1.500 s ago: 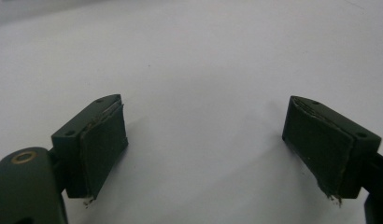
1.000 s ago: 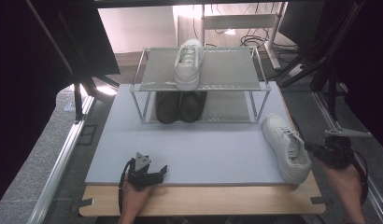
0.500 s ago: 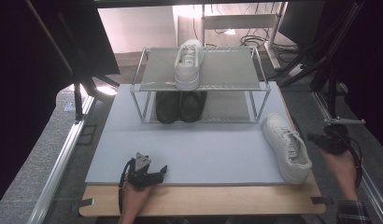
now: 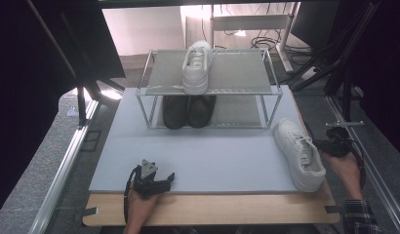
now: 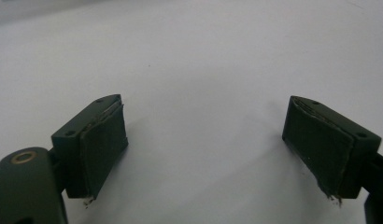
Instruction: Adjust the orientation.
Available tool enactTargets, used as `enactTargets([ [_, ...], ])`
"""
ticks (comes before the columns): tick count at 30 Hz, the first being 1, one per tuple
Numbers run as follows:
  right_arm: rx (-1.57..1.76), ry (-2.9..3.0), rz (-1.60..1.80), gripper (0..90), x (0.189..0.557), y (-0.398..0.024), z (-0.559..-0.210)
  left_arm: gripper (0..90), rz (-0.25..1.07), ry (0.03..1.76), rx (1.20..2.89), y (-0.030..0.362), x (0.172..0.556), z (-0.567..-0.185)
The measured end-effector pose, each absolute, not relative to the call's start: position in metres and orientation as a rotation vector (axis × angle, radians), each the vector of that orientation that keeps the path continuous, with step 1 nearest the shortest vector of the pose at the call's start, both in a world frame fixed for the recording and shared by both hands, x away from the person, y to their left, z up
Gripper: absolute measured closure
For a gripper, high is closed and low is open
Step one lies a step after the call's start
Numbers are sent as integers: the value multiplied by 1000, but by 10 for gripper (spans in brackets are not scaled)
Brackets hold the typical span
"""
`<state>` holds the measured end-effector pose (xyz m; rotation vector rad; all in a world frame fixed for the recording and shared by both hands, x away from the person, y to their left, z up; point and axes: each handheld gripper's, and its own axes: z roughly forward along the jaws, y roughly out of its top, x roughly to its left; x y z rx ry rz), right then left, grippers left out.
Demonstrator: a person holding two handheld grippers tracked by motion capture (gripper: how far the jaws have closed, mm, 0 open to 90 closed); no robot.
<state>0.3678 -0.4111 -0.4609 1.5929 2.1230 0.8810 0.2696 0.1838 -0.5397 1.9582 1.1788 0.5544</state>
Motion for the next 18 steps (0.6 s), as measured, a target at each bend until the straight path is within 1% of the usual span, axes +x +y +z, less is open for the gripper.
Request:
enactTargets([
  [18, 1524, 2182, 924, 895, 356, -394, -463, 133, 555, 1180, 1958, 184, 270, -540],
])
